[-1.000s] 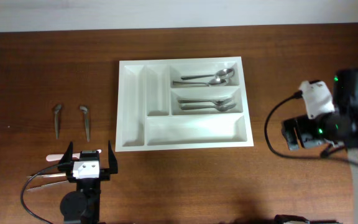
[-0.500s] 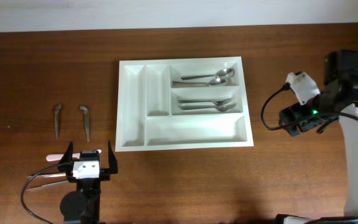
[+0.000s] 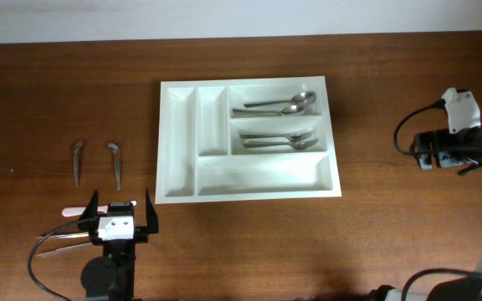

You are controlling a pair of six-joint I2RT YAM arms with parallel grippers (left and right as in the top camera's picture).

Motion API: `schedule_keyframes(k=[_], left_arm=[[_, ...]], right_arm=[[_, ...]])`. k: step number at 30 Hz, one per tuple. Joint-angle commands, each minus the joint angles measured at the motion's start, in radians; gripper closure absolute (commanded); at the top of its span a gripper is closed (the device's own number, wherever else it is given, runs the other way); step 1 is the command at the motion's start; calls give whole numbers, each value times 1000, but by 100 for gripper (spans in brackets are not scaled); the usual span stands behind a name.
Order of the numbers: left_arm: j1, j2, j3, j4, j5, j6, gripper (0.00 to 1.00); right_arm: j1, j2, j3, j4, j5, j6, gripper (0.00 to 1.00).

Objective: Pack container

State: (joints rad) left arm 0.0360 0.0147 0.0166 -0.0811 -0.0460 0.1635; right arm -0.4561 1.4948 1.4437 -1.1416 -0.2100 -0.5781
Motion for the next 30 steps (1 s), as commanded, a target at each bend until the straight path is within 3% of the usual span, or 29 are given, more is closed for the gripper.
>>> schedule_keyframes(k=[1,14,21,27,30], left_arm=[[6,-9,-7,3,-11,-9,1],[6,-9,-7,3,-10,-9,1],[6,-9,-7,3,-3,-10,1],[6,-9,27,27,4,-108,1],[6,-9,97,-58,-3,-108,1]], right_arm=[[-2,57,-80,61,-8,22,1],[-3,200,-127,106,37,22,1],[-3,200,-127,159,272,22,1],[-2,200,-127,177,274,22,1],[-2,200,-127,178,257,23,1]])
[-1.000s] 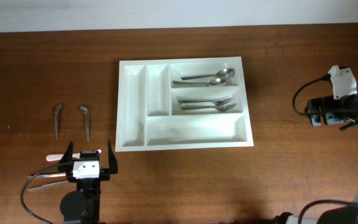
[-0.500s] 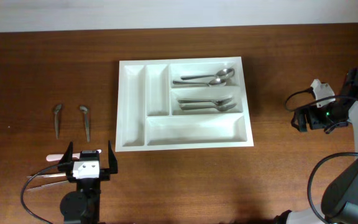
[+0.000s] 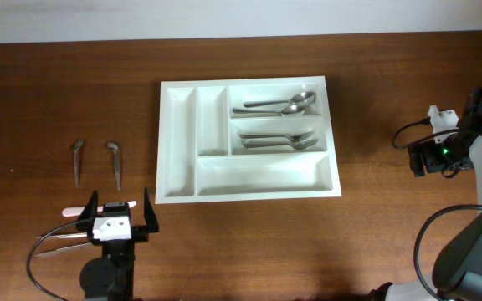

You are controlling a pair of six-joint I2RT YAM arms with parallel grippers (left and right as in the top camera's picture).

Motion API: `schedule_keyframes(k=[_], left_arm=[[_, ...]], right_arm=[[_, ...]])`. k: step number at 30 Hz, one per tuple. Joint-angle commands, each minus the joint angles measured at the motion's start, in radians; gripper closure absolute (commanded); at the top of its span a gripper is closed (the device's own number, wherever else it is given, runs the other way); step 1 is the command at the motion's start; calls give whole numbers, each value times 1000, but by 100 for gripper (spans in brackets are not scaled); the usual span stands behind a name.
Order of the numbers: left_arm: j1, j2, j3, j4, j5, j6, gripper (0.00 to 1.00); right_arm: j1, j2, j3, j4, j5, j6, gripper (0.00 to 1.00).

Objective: Pack container

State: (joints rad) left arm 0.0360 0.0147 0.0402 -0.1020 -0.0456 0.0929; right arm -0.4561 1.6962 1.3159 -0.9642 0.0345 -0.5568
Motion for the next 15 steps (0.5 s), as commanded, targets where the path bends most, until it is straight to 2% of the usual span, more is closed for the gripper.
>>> schedule_keyframes(k=[1,5,12,14,15], left_arm=[[6,-8,102,-86,-8,-37,1],[6,-9,231,-279,5,-44,1],[6,-9,305,-242,16,-44,1],[6,-8,315,-270,16,-50,1],[6,-6,327,-310,-1,-98,1]], right_arm=[[-2,-1,0,0,0,1,1],[-2,-1,0,0,-3,0,1],[-2,-1,0,0,-3,0,2],[-2,-1,0,0,-3,0,1],[-2,-1,0,0,-3,0,1]])
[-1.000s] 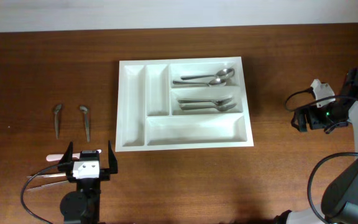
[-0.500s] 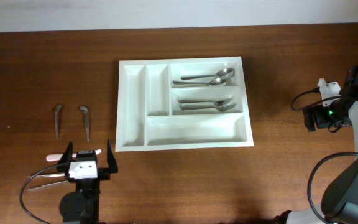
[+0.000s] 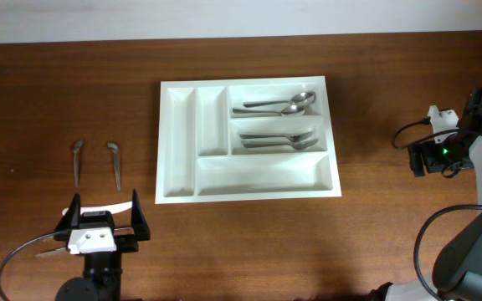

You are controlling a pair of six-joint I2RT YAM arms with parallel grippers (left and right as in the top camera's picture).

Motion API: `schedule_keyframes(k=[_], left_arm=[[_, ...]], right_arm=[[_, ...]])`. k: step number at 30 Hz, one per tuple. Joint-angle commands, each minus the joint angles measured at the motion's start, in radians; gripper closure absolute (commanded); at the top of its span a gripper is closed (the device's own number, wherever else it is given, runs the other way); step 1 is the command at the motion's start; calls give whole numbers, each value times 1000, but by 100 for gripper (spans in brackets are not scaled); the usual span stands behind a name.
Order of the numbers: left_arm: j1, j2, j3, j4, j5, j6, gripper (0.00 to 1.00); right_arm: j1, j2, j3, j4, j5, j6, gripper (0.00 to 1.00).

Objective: Pack container

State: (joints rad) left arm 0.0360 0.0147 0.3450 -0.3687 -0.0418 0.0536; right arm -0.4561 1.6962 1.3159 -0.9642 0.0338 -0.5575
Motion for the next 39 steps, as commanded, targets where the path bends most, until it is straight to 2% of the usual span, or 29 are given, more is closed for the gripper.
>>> schedule_keyframes(k=[1,4,6,15,18,19,22,24,27,30,34,37,38,39], left_arm=[[6,0,37,-94,-43,-137,1],[6,39,105,-322,-185,-501,1],[6,66,146,-423,-209,-632,1],[6,86,168,-367,-114,-629,1],[6,91,172,-369,-122,-621,1],[6,100,176,-377,-161,-697,1],[6,166,214,-446,-311,-1023,1],[6,246,268,-505,-365,-1134,1],[6,409,380,-589,-364,-1148,0],[6,545,467,-591,-288,-1038,1],[6,660,482,-591,-200,-1040,1],[8,730,491,-569,-209,-990,1],[11,750,500,-587,-228,-1013,1],[18,775,519,-638,-258,-1112,0]], right_arm=[[-2,-1,0,0,-2,1,1],[-2,-1,0,0,-2,1,1],[-2,-1,0,0,-2,1,1],[-2,-1,0,0,-2,1,1],[-2,-1,0,0,-2,1,1],[-2,-1,0,0,-2,1,1],[-2,-1,0,0,-2,1,1],[-2,-1,0,0,-2,1,1],[-3,-1,0,0,-2,1,1],[-3,-1,0,0,-2,1,1],[-2,-1,0,0,-3,1,1],[-2,-1,0,0,-2,1,1],[-2,-1,0,0,-3,1,1],[-2,-1,0,0,-2,1,1]])
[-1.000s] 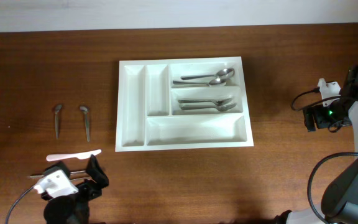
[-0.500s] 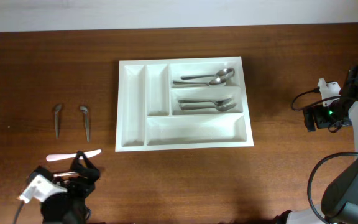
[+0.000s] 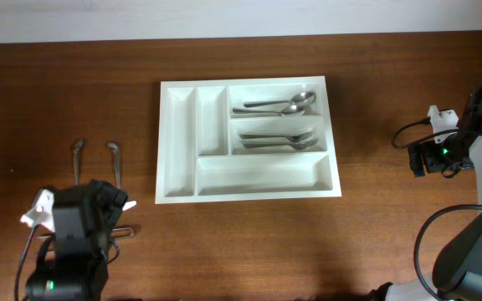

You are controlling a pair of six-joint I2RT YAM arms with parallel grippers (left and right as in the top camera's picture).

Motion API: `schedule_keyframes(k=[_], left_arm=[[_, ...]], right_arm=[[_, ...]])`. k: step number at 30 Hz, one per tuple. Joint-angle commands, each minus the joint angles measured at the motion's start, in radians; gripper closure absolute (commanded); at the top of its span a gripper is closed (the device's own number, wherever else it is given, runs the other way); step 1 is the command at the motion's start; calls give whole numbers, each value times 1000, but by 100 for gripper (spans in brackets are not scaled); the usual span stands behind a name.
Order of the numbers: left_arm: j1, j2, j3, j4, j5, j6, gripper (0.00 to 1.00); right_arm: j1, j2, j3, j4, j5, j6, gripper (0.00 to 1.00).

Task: Pack container
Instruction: 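Move the left gripper down toward the long metal sticks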

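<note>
The white cutlery tray [image 3: 178,125] lies mid-table. Its upper right compartment holds two spoons [image 3: 279,104], and the one below holds several more spoons [image 3: 281,140]. Two loose metal utensils [image 3: 77,157] [image 3: 115,160] lie left of the tray, their lower ends covered by my left arm. My left gripper [image 3: 110,201] is tipped down over the table just below them, and its fingers are hidden under the wrist. A white sliver [image 3: 129,203] sticks out beside it. My right gripper [image 3: 423,156] hangs at the far right, away from the tray.
The tray's two narrow left slots and its long front compartment [image 3: 258,174] show only white floor. A thin wire loop [image 3: 124,231] lies by the left arm. Black cables [image 3: 442,221] curve around the right arm.
My left arm has turned and tipped down over the spot where the pale utensils lay, and now hides its fingers and most of those utensils. The right arm, the tray and the spoons are unchanged.
At first my left gripper stood open at the front left over pale utensils, and the right arm reached in from the right. The right arm then drew back to the edge. The left gripper shifted left, still open, and now covers the utensils.
</note>
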State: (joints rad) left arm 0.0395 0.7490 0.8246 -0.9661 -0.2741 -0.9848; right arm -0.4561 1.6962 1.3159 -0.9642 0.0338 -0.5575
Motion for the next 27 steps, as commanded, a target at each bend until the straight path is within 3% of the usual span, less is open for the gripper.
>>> schedule_keyframes(k=[1,3,5,7,12,18,22,27], left_arm=[[26,67,64,-126,-56,-227,0],[63,122,124,-365,-77,-560,0],[107,175,168,-581,-55,-816,1],[144,211,180,-668,-58,-888,1],[169,254,180,-566,-63,-638,1],[193,328,180,-476,-115,-612,1],[263,419,180,-377,-60,-372,1],[333,532,180,-368,36,-346,1]], right_arm=[[-2,-1,0,0,-2,1,1],[-2,-1,0,0,-2,1,1],[-3,-1,0,0,-2,1,1],[-2,-1,0,0,-2,1,1],[-2,-1,0,0,-2,1,1],[-2,-1,0,0,-2,1,1],[-3,-1,0,0,-2,1,1],[-2,-1,0,0,-2,1,1]])
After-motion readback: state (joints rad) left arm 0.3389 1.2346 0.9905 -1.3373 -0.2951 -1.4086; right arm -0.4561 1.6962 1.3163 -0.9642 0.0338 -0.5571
